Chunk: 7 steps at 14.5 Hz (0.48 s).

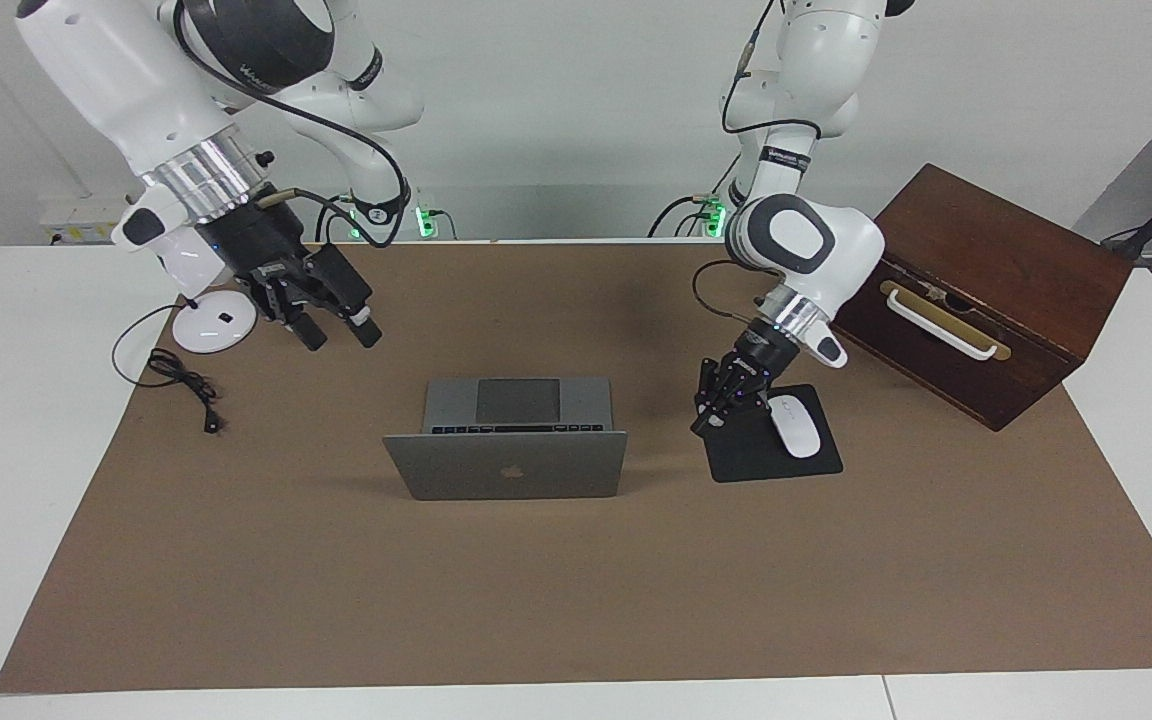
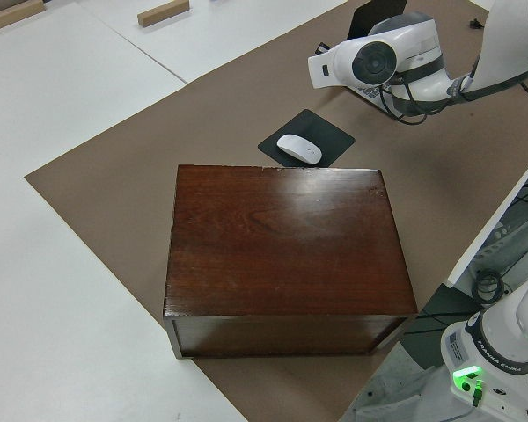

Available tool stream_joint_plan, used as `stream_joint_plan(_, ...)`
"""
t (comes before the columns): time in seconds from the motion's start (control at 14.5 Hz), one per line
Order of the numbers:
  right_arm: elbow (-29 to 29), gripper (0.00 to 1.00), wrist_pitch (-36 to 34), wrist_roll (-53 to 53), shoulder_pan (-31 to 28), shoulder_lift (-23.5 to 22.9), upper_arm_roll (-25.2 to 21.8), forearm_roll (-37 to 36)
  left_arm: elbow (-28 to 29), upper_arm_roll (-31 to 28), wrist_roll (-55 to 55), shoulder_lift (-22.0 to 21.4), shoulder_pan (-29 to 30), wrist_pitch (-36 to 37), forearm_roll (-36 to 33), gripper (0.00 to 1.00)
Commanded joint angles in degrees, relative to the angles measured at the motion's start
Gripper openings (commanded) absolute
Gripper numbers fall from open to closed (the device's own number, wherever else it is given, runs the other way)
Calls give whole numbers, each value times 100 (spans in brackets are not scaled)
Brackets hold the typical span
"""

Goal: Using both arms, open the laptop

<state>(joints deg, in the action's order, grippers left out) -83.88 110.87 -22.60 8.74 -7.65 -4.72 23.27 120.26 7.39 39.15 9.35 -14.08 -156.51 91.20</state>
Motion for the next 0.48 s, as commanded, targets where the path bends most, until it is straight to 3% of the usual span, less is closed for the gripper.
stream_joint_plan(0.0, 240, 100, -346, 343, -48, -52, 32, -314, -274, 17, -30, 75, 212, -55, -916, 0)
stream_joint_plan(0.41, 574, 100, -1093, 1353, -171, -35, -82, -981, -907, 25, -39, 312, 564, 103, -3025, 0)
